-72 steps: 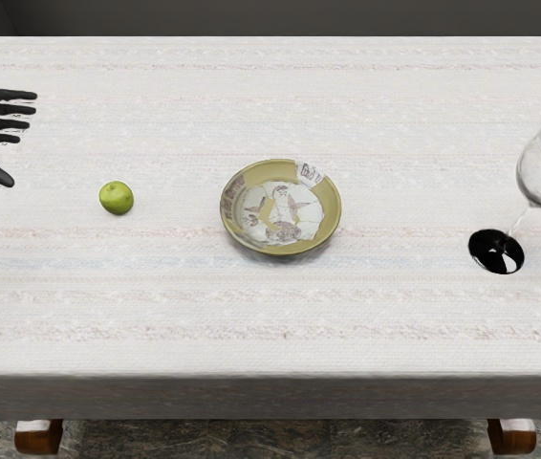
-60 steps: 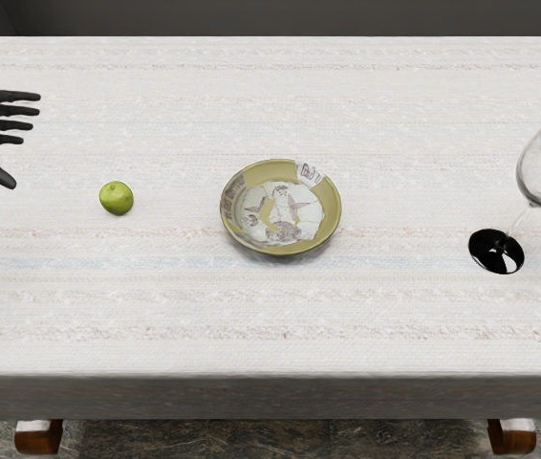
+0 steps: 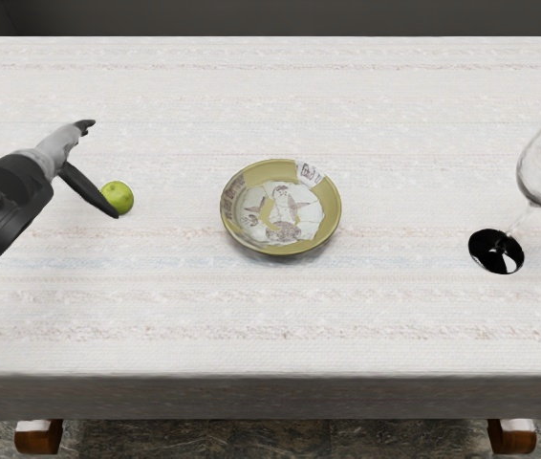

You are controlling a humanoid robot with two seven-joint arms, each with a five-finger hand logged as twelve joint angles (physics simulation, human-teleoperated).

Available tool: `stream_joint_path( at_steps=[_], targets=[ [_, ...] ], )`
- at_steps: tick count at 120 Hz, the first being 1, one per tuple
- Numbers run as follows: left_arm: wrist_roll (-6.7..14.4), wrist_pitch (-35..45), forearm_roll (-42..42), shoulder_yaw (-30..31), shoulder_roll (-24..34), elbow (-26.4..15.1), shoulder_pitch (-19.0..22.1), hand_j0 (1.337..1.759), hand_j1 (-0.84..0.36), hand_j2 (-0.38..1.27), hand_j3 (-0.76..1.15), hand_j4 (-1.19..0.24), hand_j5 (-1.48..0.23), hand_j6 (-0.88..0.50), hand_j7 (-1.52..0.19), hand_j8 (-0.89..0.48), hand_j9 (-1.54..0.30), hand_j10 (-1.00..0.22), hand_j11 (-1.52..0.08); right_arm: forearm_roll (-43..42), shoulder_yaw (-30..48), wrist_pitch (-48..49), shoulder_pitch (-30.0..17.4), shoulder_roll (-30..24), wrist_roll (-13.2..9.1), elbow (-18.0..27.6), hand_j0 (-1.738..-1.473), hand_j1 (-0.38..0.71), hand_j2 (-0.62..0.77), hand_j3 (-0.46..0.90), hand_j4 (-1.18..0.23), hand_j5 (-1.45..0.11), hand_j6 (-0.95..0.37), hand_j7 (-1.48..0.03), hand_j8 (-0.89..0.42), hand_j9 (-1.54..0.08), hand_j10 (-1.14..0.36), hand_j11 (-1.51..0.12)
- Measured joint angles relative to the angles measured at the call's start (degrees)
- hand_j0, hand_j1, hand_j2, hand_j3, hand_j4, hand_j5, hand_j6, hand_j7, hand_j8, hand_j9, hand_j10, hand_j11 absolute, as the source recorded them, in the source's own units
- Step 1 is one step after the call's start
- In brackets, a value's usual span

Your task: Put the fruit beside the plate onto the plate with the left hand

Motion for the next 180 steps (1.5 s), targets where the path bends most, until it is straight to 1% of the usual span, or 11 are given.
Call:
stream_joint_path(
  at_steps=[11,21,37,56,78,113,128,142,149,170,180],
  targets=[
    [0.0,4.3,0.4,6.0,-5.1,2.2,-1.2,1.658,0.32,0.01,0.0,-0.02,-0.03,-0.03,-0.03,-0.03,-0.03,-0.02,-0.03,0.0,0.0,0.0,0.0,0.0,0.0,0.0,-1.658,-0.35,0.0,0.0,0.0,0.0,0.0,0.0,0.0,0.0,0.0,0.0],
    [0.1,6.0,0.5,9.6,-7.3,5.4,-1.2,1.658,0.29,0.01,0.0,-0.05,-0.07,-0.06,-0.07,-0.06,-0.07,-0.05,-0.07,0.0,0.0,0.0,0.0,0.0,0.0,0.0,-1.658,-0.35,0.0,0.0,0.0,0.0,0.0,0.0,0.0,0.0,0.0,0.0],
    [0.2,7.0,0.7,11.9,-8.4,9.2,-1.2,1.658,0.22,0.02,0.0,-0.11,-0.14,-0.11,-0.14,-0.11,-0.14,-0.11,-0.14,0.0,0.0,0.0,0.0,0.0,0.0,0.0,-1.658,-0.35,0.0,0.0,0.0,0.0,0.0,0.0,0.0,0.0,0.0,0.0],
    [0.3,7.3,1.0,13.9,-11.6,11.0,-2.5,1.658,0.15,0.04,0.0,-0.17,-0.22,-0.17,-0.22,-0.17,-0.22,-0.17,-0.22,0.0,0.0,0.0,0.0,0.0,0.0,0.0,-1.658,-0.35,0.0,0.0,0.0,0.0,0.0,0.0,0.0,0.0,0.0,0.0],
    [0.4,7.3,0.8,15.8,-13.7,11.6,-3.0,1.658,0.05,0.05,0.0,-0.25,-0.32,-0.25,-0.32,-0.25,-0.32,-0.25,-0.32,0.0,0.0,0.0,0.0,0.0,0.0,0.0,-1.658,-0.35,0.0,0.0,0.0,0.0,0.0,0.0,0.0,0.0,0.0,0.0],
    [1.8,7.3,0.7,17.0,-13.9,11.8,-3.3,1.658,-0.15,0.09,0.0,-0.42,-0.54,-0.42,-0.54,-0.42,-0.54,-0.42,-0.54,0.0,0.0,0.0,0.0,0.0,0.0,0.0,-1.658,-0.35,0.0,0.0,0.0,0.0,0.0,0.0,0.0,0.0,0.0,0.0],
    [2.1,7.3,0.7,17.1,-14.2,11.8,-3.3,1.658,-0.21,0.1,0.0,-0.47,-0.61,-0.47,-0.61,-0.47,-0.61,-0.47,-0.61,0.0,0.0,0.0,0.0,0.0,0.0,0.0,-1.658,-0.35,0.0,0.0,0.0,0.0,0.0,0.0,0.0,0.0,0.0,0.0],
    [2.2,7.4,0.7,17.1,-14.3,11.8,-3.3,1.658,-0.25,0.12,0.0,-0.51,-0.66,-0.47,-0.66,-0.51,-0.66,-0.51,-0.66,0.0,0.0,0.0,0.0,0.0,0.0,0.0,-1.658,-0.35,0.0,0.0,0.0,0.0,0.0,0.0,0.0,0.0,0.0,0.0],
    [2.2,7.3,0.7,17.4,-14.2,11.8,-4.0,1.658,-0.25,0.18,0.0,-0.53,-0.68,-0.48,-0.69,-0.52,-0.69,-0.52,-0.69,0.0,0.0,0.0,0.0,0.0,0.0,0.0,-1.658,-0.35,0.0,0.0,0.0,0.0,0.0,0.0,0.0,0.0,0.0,0.0],
    [2.2,7.3,0.8,18.1,-14.6,11.8,-4.2,1.657,-0.27,0.25,0.0,-0.57,-0.73,-0.5,-0.74,-0.52,-0.75,-0.57,-0.75,0.0,0.0,0.0,0.0,0.0,0.0,0.0,-1.658,-0.35,0.0,0.0,0.0,0.0,0.0,0.0,0.0,0.0,0.0,0.0],
    [2.5,7.3,1.0,18.1,-14.6,11.8,-4.1,1.655,-0.29,0.27,0.0,-0.62,-0.79,-0.49,-0.81,-0.5,-0.82,-0.61,-0.82,0.0,0.0,0.0,0.0,0.0,0.0,0.0,-1.658,-0.35,0.0,0.0,0.0,0.0,0.0,0.0,0.0,0.0,0.0,0.0]
  ],
)
